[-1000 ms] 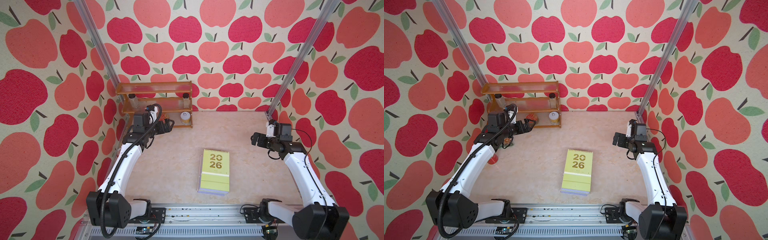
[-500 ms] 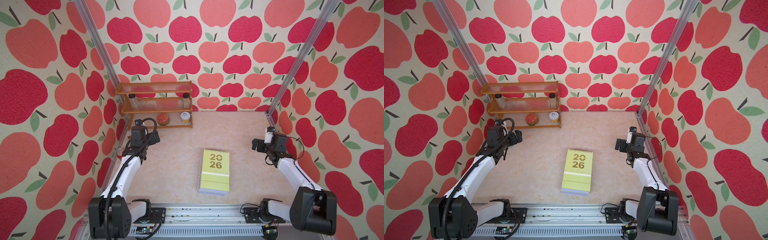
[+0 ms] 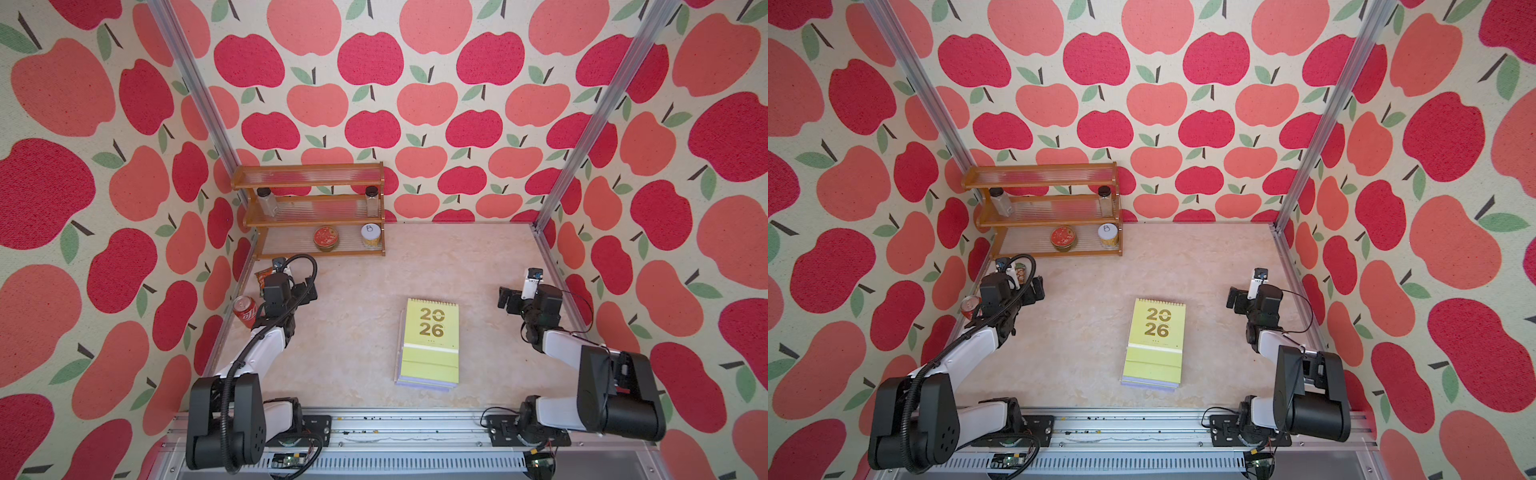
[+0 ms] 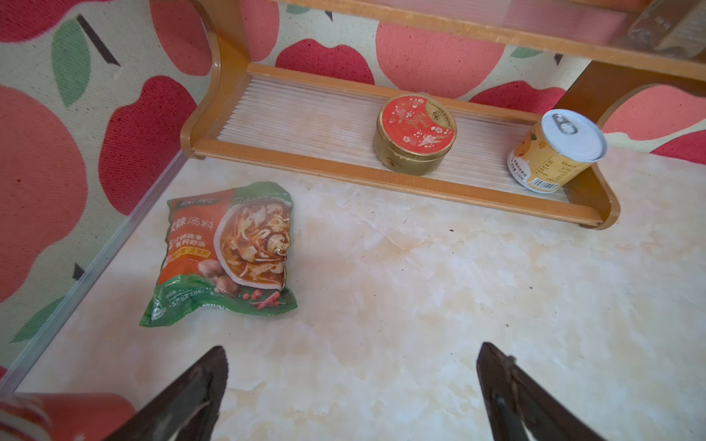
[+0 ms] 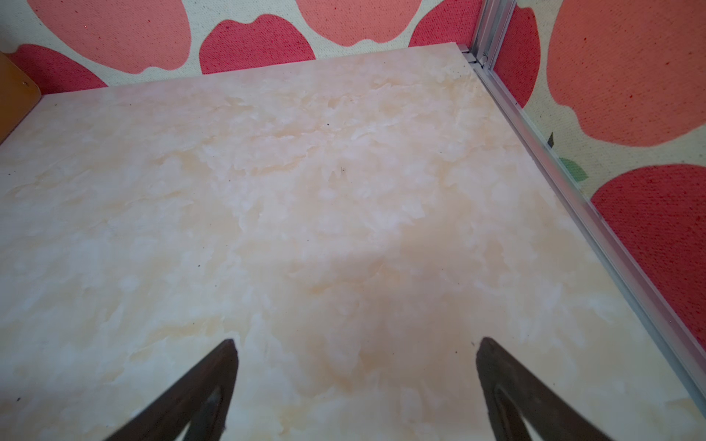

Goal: Stack the calendars
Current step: Reset both arms

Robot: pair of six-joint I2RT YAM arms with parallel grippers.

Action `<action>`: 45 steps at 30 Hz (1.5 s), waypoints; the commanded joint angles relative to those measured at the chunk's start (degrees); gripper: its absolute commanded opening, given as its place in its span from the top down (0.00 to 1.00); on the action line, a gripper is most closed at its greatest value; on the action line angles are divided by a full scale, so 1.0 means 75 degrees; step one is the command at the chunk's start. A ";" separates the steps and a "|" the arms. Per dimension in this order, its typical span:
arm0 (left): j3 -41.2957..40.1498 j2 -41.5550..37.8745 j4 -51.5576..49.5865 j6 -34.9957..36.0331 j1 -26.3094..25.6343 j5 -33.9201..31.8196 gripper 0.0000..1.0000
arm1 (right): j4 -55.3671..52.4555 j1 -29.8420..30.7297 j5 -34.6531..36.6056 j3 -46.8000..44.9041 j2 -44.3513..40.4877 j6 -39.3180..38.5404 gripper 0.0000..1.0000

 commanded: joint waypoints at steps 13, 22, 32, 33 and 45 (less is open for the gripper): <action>-0.0799 0.2224 0.3636 0.0978 0.0316 0.1197 0.01 | 0.2493 0.0740 0.0274 -0.0228 0.1437 -0.0898 0.01; -0.0993 0.2355 0.4015 0.0800 0.0416 0.1143 0.01 | 0.2347 0.0738 0.0323 -0.0164 0.1433 -0.0868 0.01; -0.0984 0.2353 0.4015 0.0809 0.0410 0.1151 0.01 | 0.2391 0.0754 0.0345 -0.0204 0.1402 -0.0880 0.01; -0.0972 0.2345 0.3992 0.0832 0.0381 0.1086 0.01 | 0.2394 0.0765 0.0358 -0.0199 0.1396 -0.0911 0.01; -0.0965 0.2361 0.3968 0.0811 0.0404 0.1125 0.01 | 0.2344 0.0777 0.0347 -0.0175 0.1405 -0.0921 0.01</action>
